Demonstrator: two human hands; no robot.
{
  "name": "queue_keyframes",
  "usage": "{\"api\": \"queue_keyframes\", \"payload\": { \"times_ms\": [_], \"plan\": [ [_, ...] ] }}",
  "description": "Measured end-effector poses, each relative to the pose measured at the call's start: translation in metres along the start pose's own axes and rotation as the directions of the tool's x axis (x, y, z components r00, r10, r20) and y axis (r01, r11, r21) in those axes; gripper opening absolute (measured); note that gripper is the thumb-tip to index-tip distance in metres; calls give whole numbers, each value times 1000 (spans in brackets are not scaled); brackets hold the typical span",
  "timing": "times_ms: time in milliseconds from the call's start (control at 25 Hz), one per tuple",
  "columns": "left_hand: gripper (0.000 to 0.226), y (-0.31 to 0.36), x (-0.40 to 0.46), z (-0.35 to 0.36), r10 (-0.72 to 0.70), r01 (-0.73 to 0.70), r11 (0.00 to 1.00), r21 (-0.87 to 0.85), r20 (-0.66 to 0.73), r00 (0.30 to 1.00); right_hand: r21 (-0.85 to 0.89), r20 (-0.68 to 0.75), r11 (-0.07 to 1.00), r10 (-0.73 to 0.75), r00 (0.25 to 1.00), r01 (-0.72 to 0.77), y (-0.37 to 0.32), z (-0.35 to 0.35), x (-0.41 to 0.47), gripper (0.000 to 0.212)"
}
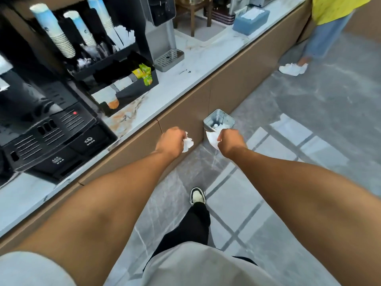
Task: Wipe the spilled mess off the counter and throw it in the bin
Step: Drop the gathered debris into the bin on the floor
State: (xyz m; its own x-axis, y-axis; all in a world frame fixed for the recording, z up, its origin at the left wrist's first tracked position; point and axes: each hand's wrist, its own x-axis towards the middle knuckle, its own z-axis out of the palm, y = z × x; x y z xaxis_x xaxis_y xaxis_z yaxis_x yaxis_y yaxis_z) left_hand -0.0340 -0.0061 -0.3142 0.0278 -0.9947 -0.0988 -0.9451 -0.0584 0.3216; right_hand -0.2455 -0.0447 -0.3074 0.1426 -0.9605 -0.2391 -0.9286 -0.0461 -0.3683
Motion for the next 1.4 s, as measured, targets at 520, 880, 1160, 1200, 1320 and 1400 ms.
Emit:
{"api": "queue_keyframes", "payload": {
  "times_ms": [520,880,1160,1200,1320,1400],
  "plan": [
    [25,43,225,37,24,-20,999,-37,105,994,-89,75,988,131,989,-124,72,-37,196,19],
    [18,49,336,53,-36,42,999,-22,205,978,-66,124,988,150,981,-143,104,-49,325,19],
    [19,71,396,77,-228,229,973,20,208,951,-122,257,992,56,965,-26,139,-45,430,20],
    [23,74,404,81,-283,285,958,19,195,939,-125,279,992,21,960,14,145,-46,447,19],
    [28,88,424,93,-482,488,873,-10,136,865,-169,402,972,-84,912,164,152,-53,493,12],
    [30,103,433,100,-584,594,802,-58,128,801,-199,483,952,-112,869,233,160,-63,519,9]
  ]
}}
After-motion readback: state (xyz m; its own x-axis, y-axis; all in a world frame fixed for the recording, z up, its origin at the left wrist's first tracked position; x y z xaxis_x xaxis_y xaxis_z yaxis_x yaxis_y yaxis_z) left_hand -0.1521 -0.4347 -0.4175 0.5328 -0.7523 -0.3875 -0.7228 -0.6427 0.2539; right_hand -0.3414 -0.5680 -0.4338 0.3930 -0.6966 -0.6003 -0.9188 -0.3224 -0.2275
